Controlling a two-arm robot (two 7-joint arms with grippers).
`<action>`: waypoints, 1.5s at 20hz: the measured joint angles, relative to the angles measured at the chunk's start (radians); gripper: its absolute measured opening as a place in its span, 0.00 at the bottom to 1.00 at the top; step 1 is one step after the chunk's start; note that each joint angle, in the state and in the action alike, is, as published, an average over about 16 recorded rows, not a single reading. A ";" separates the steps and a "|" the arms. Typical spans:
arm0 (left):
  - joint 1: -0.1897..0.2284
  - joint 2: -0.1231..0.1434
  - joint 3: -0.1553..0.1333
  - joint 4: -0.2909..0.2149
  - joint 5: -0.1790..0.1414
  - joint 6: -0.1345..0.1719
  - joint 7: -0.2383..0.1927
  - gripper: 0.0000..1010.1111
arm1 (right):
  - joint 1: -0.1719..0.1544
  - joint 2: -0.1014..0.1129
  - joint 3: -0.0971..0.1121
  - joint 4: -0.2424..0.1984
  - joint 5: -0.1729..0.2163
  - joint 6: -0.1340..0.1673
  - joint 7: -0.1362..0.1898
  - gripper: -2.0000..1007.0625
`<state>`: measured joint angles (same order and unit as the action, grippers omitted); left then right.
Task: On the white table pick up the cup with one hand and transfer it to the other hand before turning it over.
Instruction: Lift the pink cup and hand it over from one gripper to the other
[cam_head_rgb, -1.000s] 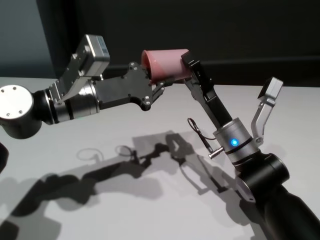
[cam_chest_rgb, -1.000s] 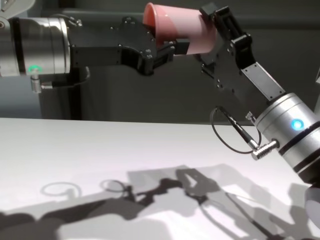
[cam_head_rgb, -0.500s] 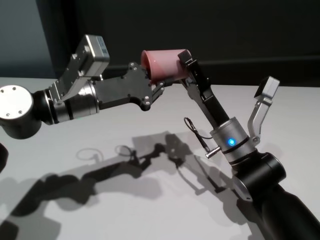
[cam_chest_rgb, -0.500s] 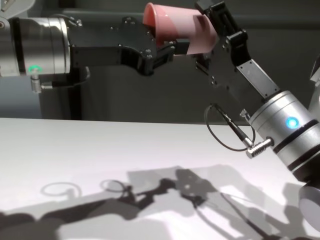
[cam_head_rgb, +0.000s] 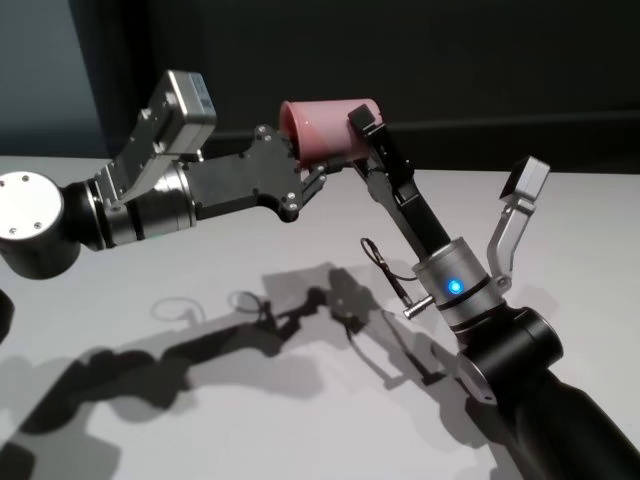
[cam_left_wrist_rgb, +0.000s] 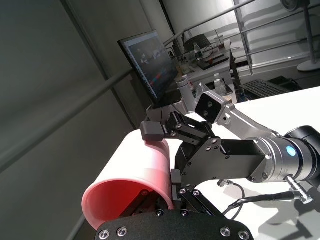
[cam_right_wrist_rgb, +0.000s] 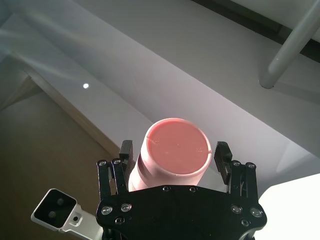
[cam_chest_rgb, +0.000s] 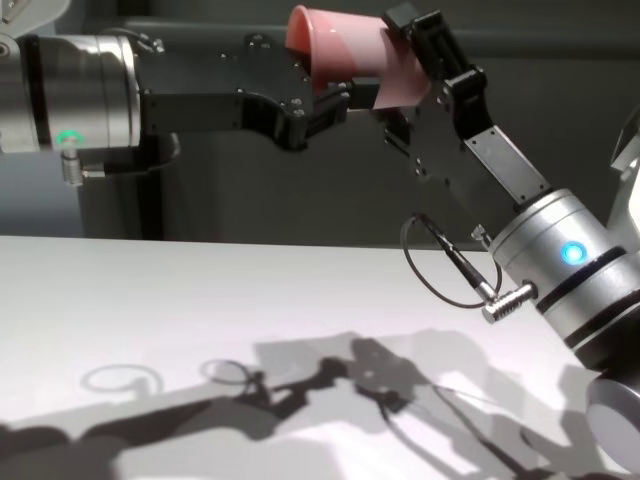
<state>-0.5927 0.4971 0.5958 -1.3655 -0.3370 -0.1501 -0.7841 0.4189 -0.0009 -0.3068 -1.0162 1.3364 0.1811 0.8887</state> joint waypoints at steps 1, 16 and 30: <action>0.000 0.000 0.000 0.000 0.000 0.000 0.000 0.04 | 0.002 0.000 -0.002 0.005 0.002 -0.002 0.002 0.99; 0.000 0.000 0.000 0.000 0.000 0.000 0.000 0.04 | 0.027 0.002 -0.027 0.044 0.022 -0.024 0.018 0.99; 0.000 0.000 0.000 0.000 0.000 0.000 0.000 0.04 | 0.027 0.005 -0.028 0.041 0.024 -0.027 0.018 0.93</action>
<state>-0.5927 0.4971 0.5958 -1.3653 -0.3369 -0.1500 -0.7842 0.4456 0.0039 -0.3353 -0.9753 1.3607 0.1545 0.9066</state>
